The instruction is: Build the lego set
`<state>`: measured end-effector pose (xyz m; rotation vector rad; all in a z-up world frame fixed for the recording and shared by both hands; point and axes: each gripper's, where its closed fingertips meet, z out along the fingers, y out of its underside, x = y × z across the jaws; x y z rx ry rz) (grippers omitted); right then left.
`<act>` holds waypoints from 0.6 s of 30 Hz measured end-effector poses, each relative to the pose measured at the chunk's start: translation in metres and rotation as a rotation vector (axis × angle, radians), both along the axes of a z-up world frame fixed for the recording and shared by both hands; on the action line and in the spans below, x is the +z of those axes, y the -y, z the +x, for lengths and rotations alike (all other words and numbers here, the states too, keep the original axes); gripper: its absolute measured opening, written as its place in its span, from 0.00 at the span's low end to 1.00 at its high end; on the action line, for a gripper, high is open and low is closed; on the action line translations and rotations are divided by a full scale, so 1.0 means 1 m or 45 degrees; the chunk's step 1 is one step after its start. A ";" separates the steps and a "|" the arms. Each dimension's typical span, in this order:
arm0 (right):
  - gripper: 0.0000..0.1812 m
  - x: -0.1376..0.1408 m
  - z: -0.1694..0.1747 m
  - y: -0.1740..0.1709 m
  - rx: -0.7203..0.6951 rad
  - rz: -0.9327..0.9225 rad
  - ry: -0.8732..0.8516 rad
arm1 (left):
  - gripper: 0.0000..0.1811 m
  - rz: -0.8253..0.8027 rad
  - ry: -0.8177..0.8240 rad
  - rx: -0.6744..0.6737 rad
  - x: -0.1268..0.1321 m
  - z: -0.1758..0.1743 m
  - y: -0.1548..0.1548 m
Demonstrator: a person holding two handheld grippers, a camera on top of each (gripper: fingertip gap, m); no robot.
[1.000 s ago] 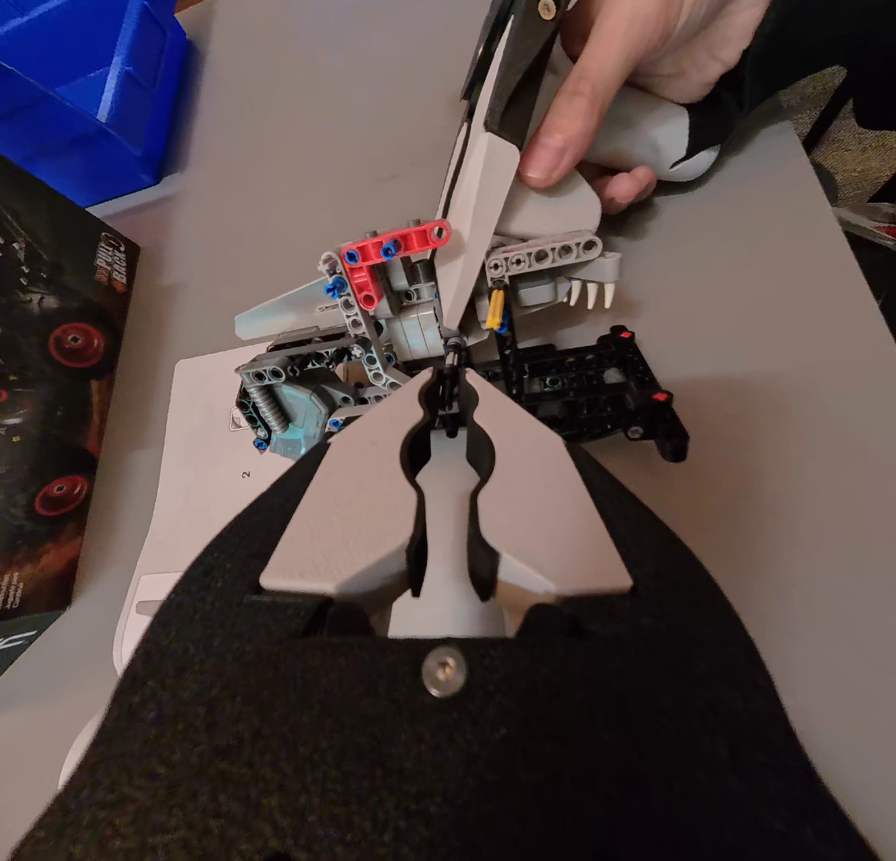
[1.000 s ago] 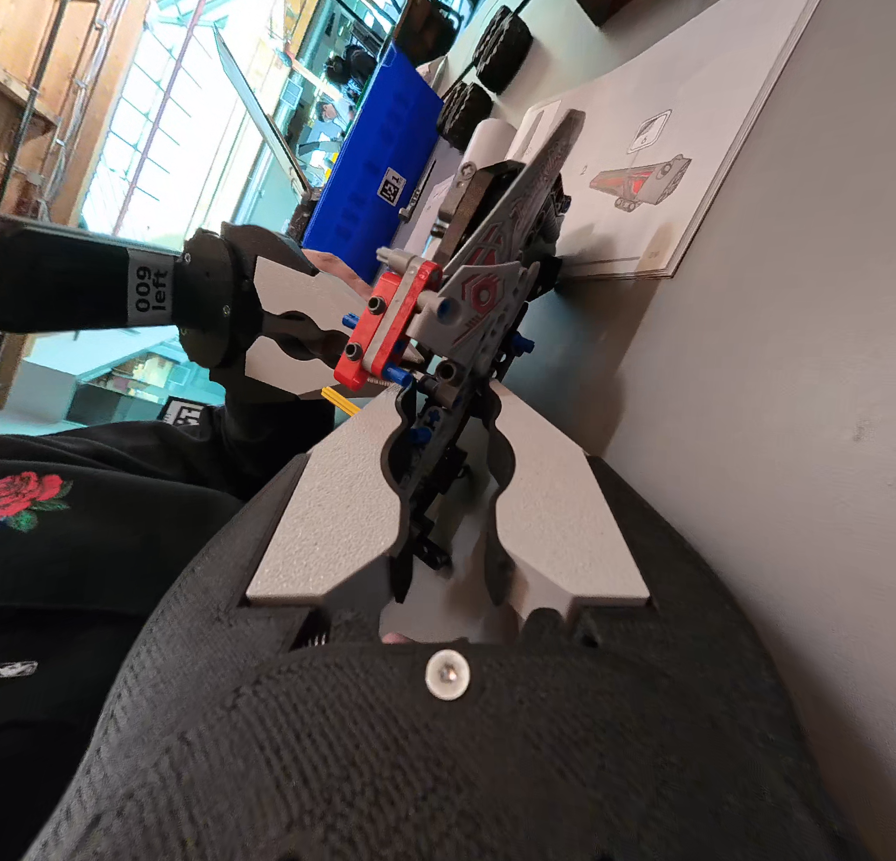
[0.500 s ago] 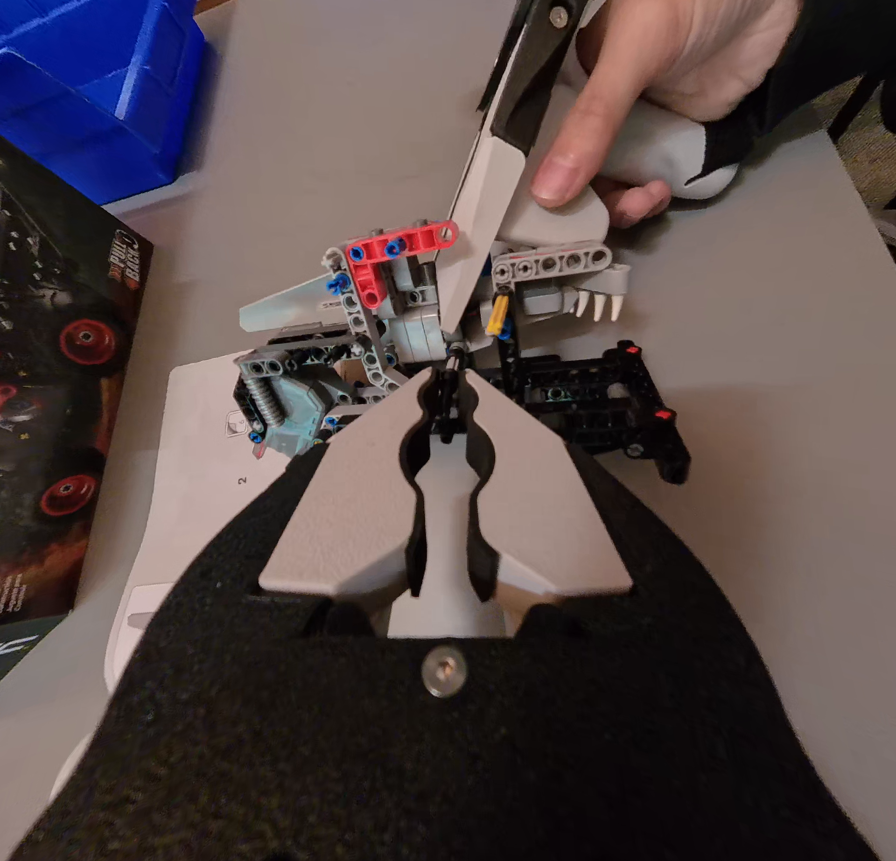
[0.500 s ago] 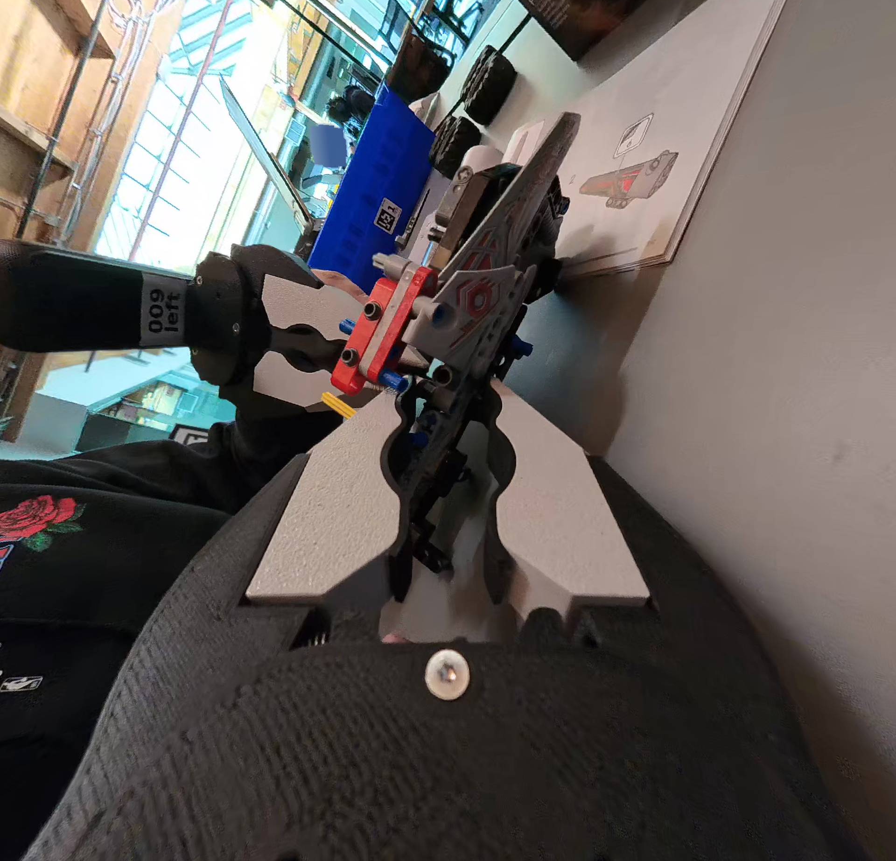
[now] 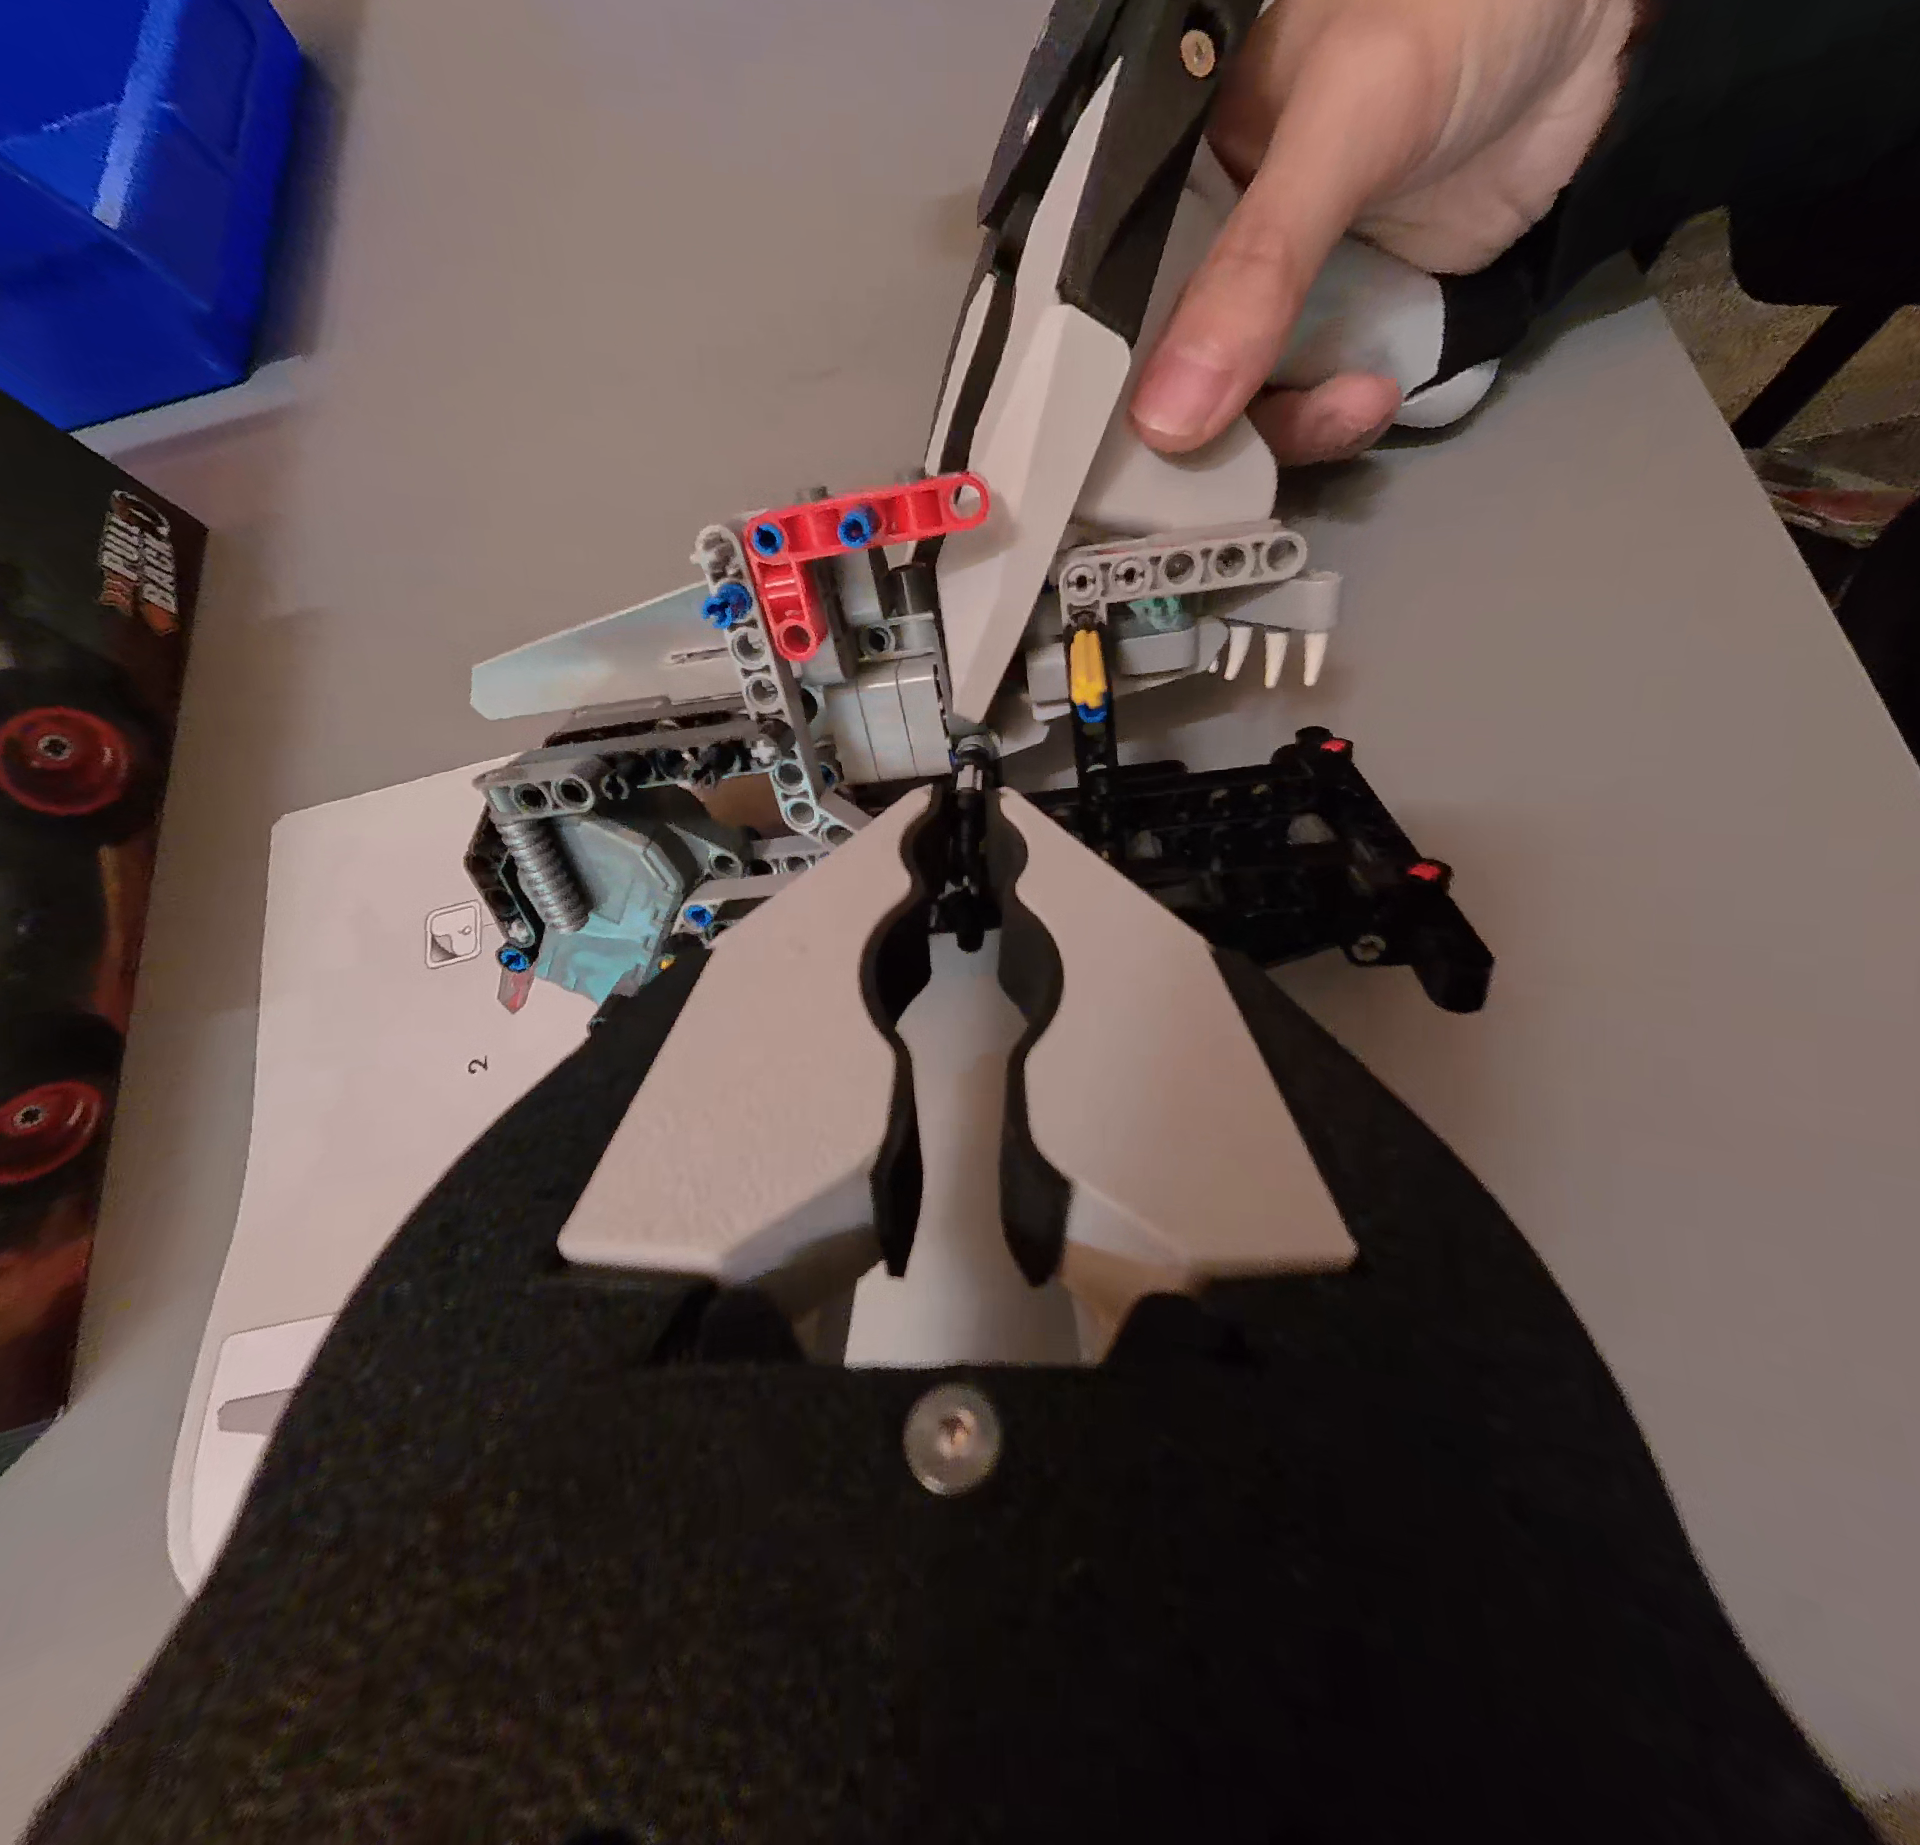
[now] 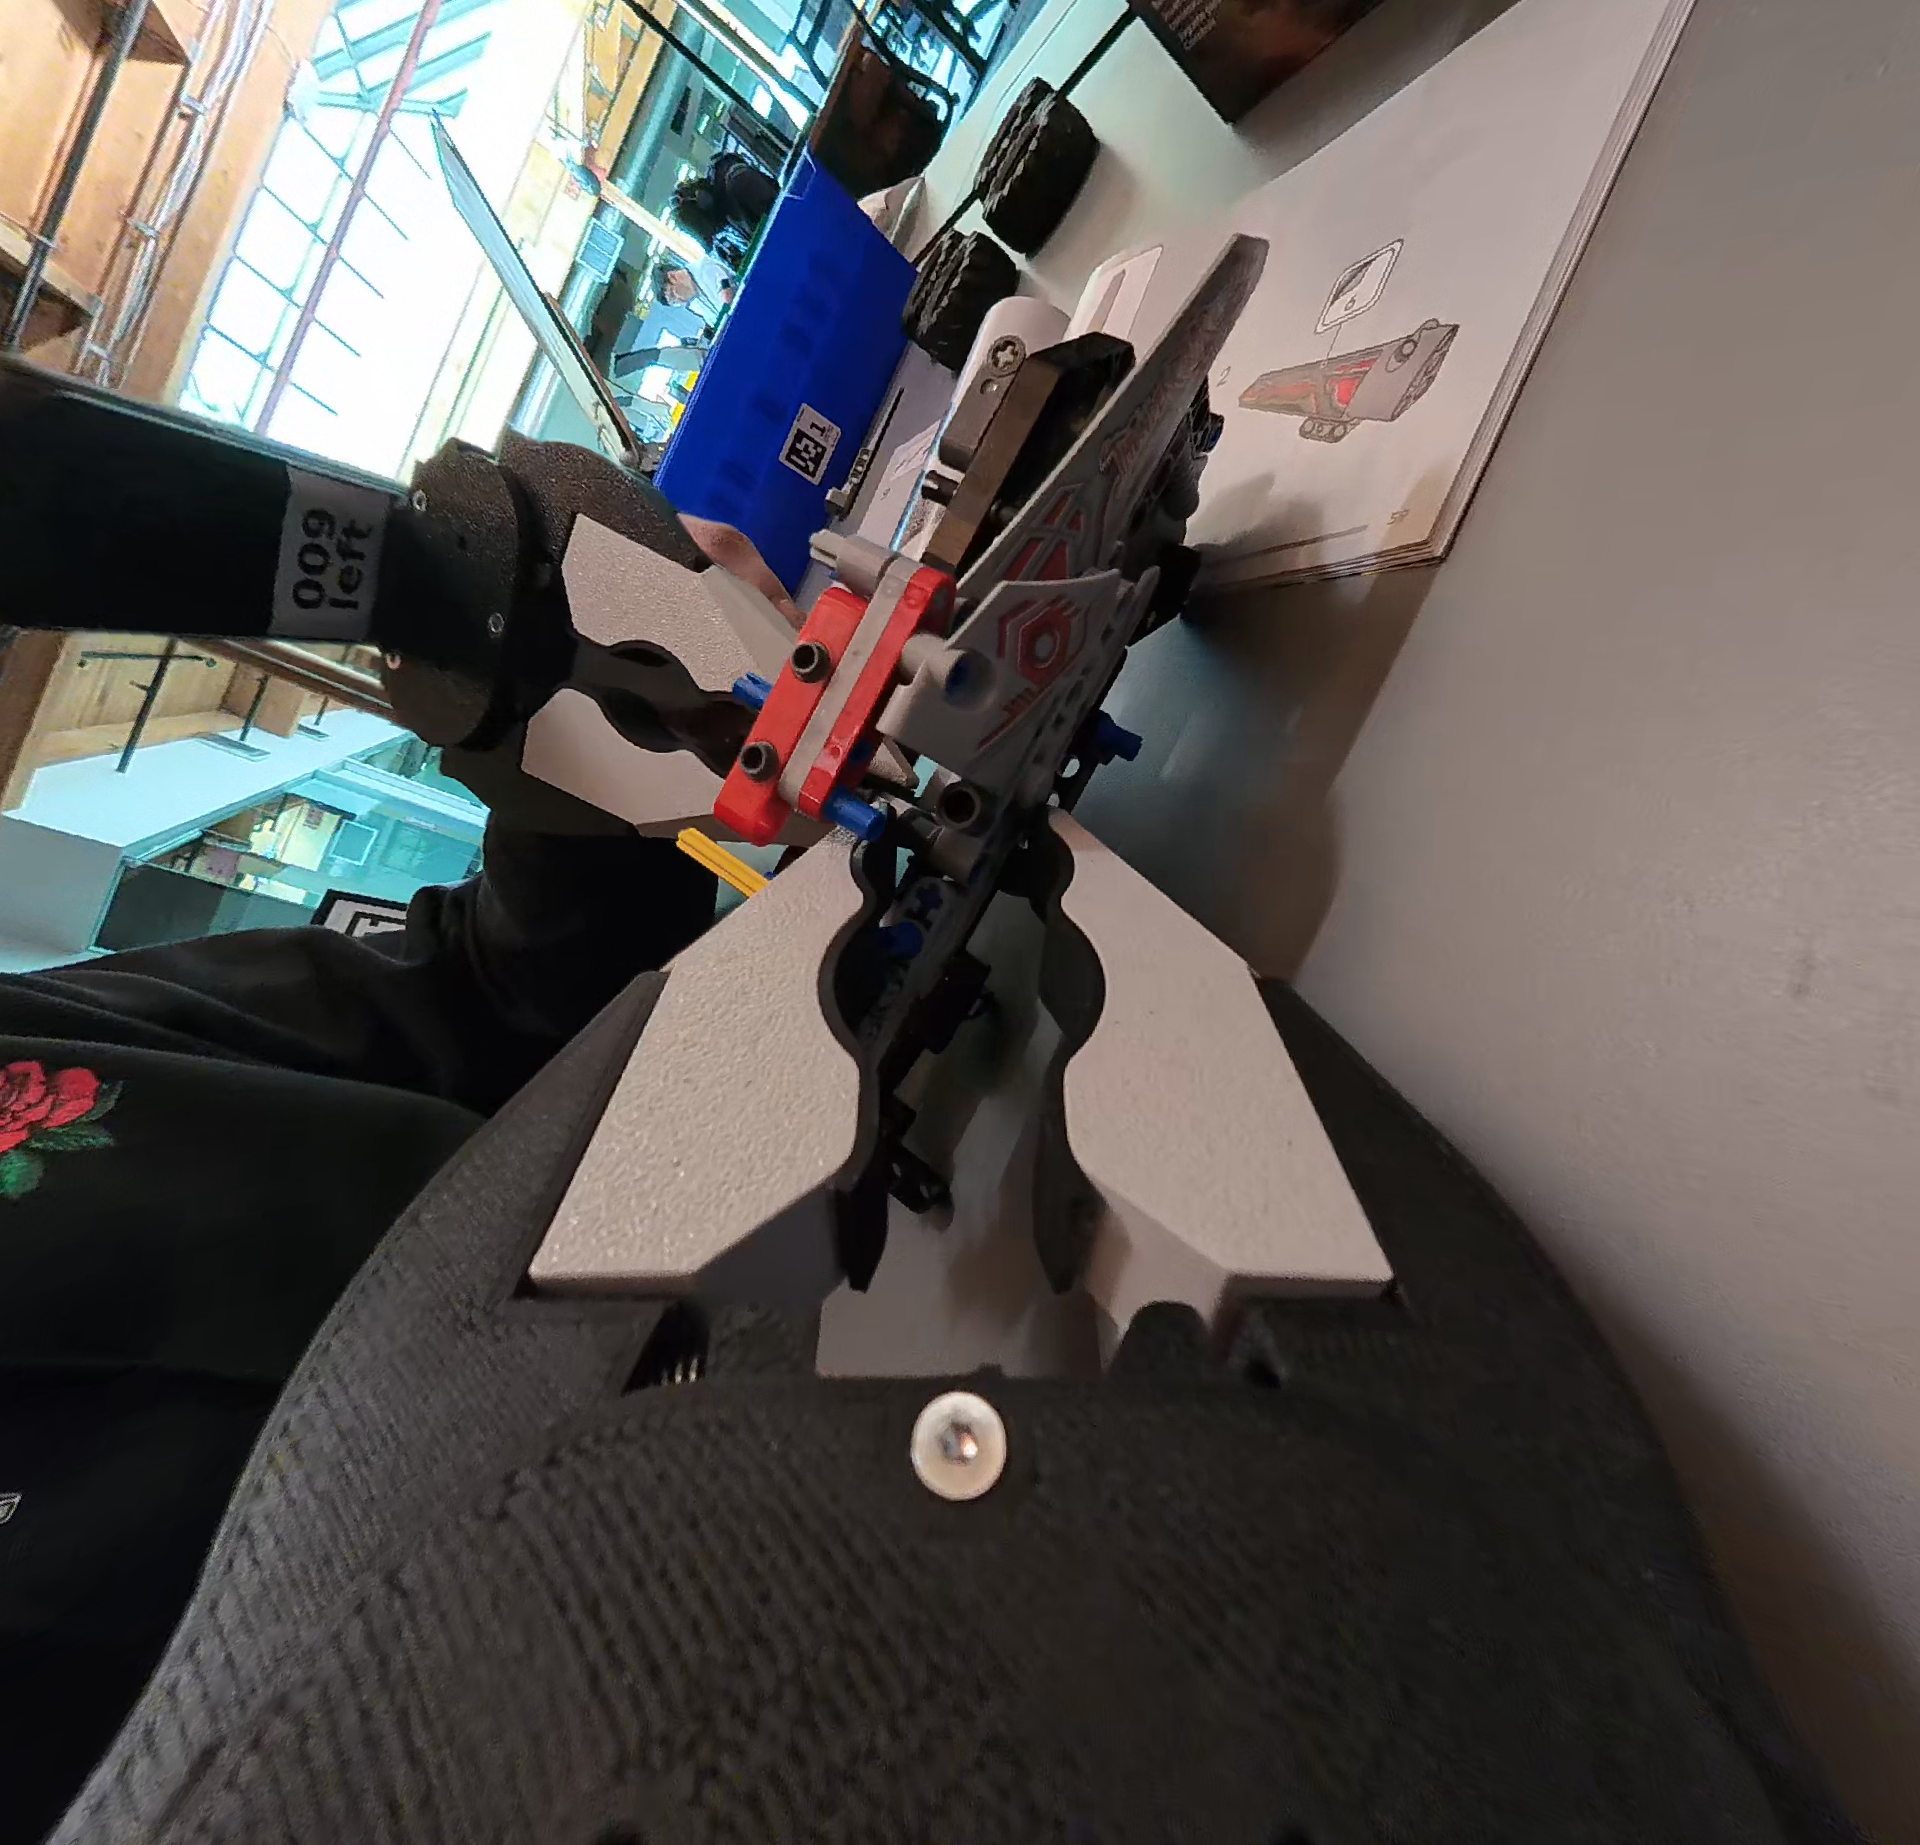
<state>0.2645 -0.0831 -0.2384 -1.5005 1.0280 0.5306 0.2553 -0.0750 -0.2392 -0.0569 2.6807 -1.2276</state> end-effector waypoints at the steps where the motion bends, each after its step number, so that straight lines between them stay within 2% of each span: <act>1: 0.13 0.000 0.000 0.000 0.000 -0.004 0.000 | 0.02 0.011 -0.010 -0.002 0.000 0.000 0.000; 11: 0.13 -0.002 -0.001 -0.002 0.016 -0.034 -0.005 | 0.02 0.110 -0.033 0.015 -0.004 0.001 0.000; 18: 0.13 -0.001 0.002 -0.002 -0.008 -0.044 0.023 | 0.02 0.085 -0.060 0.026 -0.003 0.003 0.000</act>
